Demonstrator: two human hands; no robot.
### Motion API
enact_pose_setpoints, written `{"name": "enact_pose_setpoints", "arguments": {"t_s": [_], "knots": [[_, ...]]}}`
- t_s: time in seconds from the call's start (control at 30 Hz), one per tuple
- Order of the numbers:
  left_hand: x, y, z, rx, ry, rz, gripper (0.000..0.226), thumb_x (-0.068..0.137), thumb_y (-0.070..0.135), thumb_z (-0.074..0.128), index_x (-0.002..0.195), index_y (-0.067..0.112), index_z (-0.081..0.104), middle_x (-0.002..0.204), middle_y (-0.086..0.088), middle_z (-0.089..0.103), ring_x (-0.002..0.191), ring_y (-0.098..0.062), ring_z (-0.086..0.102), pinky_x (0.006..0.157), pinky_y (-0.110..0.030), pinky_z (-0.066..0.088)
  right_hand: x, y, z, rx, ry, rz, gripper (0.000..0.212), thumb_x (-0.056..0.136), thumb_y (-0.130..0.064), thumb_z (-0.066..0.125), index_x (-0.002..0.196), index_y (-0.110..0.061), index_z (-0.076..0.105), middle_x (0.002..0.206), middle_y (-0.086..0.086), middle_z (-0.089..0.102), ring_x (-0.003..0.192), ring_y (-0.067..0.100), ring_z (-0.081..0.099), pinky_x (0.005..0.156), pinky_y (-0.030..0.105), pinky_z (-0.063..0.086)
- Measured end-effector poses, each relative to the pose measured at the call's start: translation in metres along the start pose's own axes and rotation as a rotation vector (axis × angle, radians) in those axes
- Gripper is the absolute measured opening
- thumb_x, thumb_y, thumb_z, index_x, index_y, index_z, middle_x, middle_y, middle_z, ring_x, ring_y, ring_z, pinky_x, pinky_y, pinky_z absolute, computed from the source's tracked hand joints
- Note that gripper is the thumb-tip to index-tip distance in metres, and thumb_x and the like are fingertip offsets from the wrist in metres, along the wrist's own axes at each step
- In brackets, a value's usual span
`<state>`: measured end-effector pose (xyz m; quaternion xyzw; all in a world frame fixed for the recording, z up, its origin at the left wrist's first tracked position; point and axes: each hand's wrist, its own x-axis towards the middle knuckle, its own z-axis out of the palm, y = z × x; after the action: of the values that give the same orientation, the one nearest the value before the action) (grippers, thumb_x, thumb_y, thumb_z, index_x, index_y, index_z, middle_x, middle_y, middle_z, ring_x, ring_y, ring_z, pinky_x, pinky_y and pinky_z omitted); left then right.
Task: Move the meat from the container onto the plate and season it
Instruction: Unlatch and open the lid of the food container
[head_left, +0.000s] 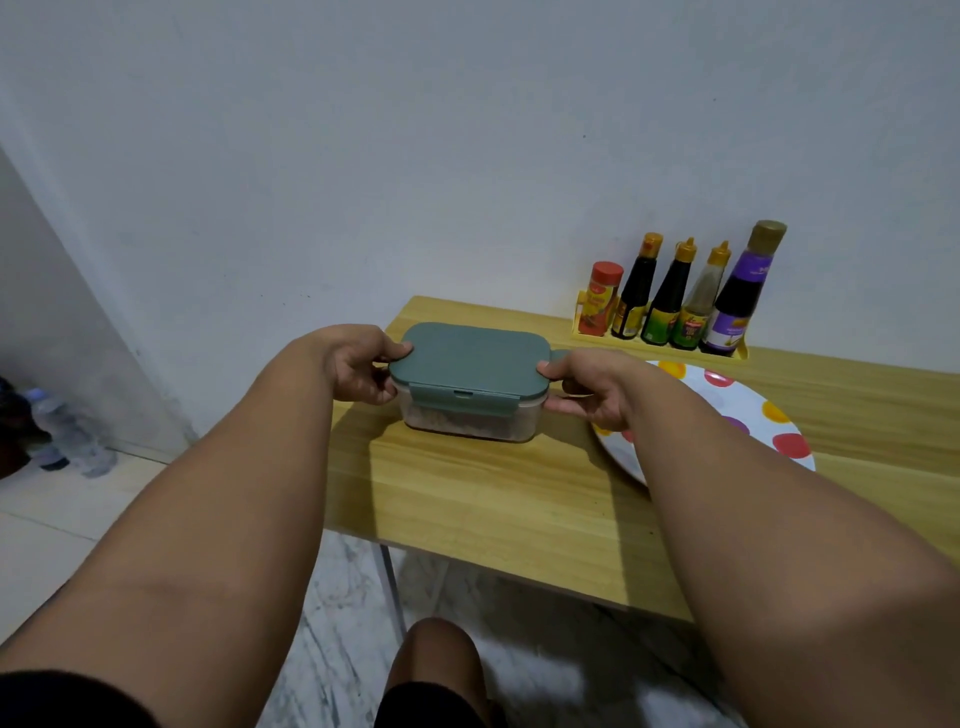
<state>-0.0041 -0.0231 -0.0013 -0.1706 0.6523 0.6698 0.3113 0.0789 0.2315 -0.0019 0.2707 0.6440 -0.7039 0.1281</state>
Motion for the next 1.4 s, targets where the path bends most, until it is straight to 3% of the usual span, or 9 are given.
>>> {"name": "enact_pose_setpoints", "arguments": {"t_s": [0.33,0.5,0.57,0.67,0.77,0.9,1.07,1.23,1.4], "knots": [[0.002,0.000,0.005,0.240,0.237,0.234,0.034,0.088,0.015,0.075,0.117,0.004,0.059,0.102,-0.009,0.057,0.081,-0.018,0.052,0.061,-0.028,0.048,0.000,0.008,0.000,0.074,-0.019,0.004,0.021,0.091,-0.008,0.066,0.110,-0.002,0.059,0.100,0.010,0.057,0.089,0.023,0.068,0.089,0.035,0.057],[0.003,-0.011,0.004,0.750,0.500,0.605,0.057,0.086,0.037,0.075,0.134,0.013,0.059,0.138,-0.009,0.056,0.125,-0.032,0.051,0.103,-0.046,0.046,-0.003,0.012,0.004,0.015,0.057,-0.075,0.038,0.086,-0.011,0.074,0.119,0.000,0.059,0.105,0.013,0.066,0.093,0.026,0.070,0.081,0.037,0.061],[-0.007,-0.014,0.012,1.013,0.557,0.805,0.047,0.089,0.039,0.070,0.130,0.016,0.065,0.140,-0.008,0.055,0.130,-0.031,0.047,0.106,-0.043,0.041,-0.006,0.013,0.006,-0.158,0.184,-0.193,0.046,0.083,-0.017,0.077,0.121,-0.004,0.055,0.116,0.011,0.060,0.103,0.031,0.064,0.081,0.041,0.060],[-0.022,-0.019,0.026,1.311,0.375,0.950,0.040,0.096,0.038,0.059,0.127,0.015,0.068,0.134,-0.006,0.059,0.123,-0.026,0.054,0.103,-0.037,0.043,-0.011,0.012,0.010,-0.659,0.384,-0.553,0.052,0.084,-0.025,0.076,0.132,-0.020,0.055,0.133,0.009,0.051,0.120,0.031,0.053,0.089,0.038,0.050],[-0.036,-0.025,0.038,1.499,0.273,0.921,0.055,0.094,0.047,0.056,0.135,0.011,0.062,0.138,-0.009,0.053,0.123,-0.026,0.052,0.103,-0.036,0.044,-0.010,0.012,0.018,-0.972,0.410,-0.750,0.034,0.092,-0.020,0.066,0.126,-0.021,0.065,0.136,0.007,0.052,0.122,0.029,0.052,0.094,0.037,0.045],[-0.043,-0.028,0.041,1.724,0.248,0.857,0.075,0.083,0.060,0.061,0.139,0.011,0.053,0.139,-0.009,0.044,0.124,-0.027,0.047,0.103,-0.039,0.045,-0.010,0.024,0.030,-1.092,0.415,-0.748,0.035,0.097,-0.011,0.052,0.130,-0.017,0.063,0.128,0.009,0.055,0.114,0.030,0.055,0.090,0.040,0.050],[-0.040,-0.047,0.058,1.907,0.441,0.859,0.064,0.085,0.048,0.065,0.131,0.007,0.050,0.124,-0.013,0.056,0.109,-0.031,0.060,0.085,-0.041,0.052,-0.017,0.031,0.036,-1.206,0.418,-0.757,0.036,0.096,-0.011,0.050,0.130,-0.015,0.060,0.122,0.011,0.058,0.108,0.031,0.057,0.083,0.037,0.048],[-0.034,-0.068,0.071,1.997,0.622,0.784,0.069,0.095,0.018,0.053,0.148,-0.013,0.022,0.148,-0.033,0.038,0.135,-0.045,0.042,0.107,-0.044,0.041,-0.023,0.032,0.036,-1.269,0.421,-0.752,0.035,0.094,-0.009,0.050,0.127,-0.014,0.061,0.120,0.012,0.058,0.106,0.033,0.058,0.083,0.038,0.049],[-0.035,-0.076,0.078,1.992,0.646,0.742,0.073,0.091,0.014,0.055,0.146,-0.019,0.020,0.147,-0.039,0.035,0.135,-0.052,0.039,0.114,-0.051,0.035,-0.025,0.035,0.035,-1.294,0.401,-0.759,0.035,0.094,-0.008,0.049,0.127,-0.014,0.061,0.121,0.012,0.058,0.108,0.034,0.058,0.087,0.041,0.050]]}}
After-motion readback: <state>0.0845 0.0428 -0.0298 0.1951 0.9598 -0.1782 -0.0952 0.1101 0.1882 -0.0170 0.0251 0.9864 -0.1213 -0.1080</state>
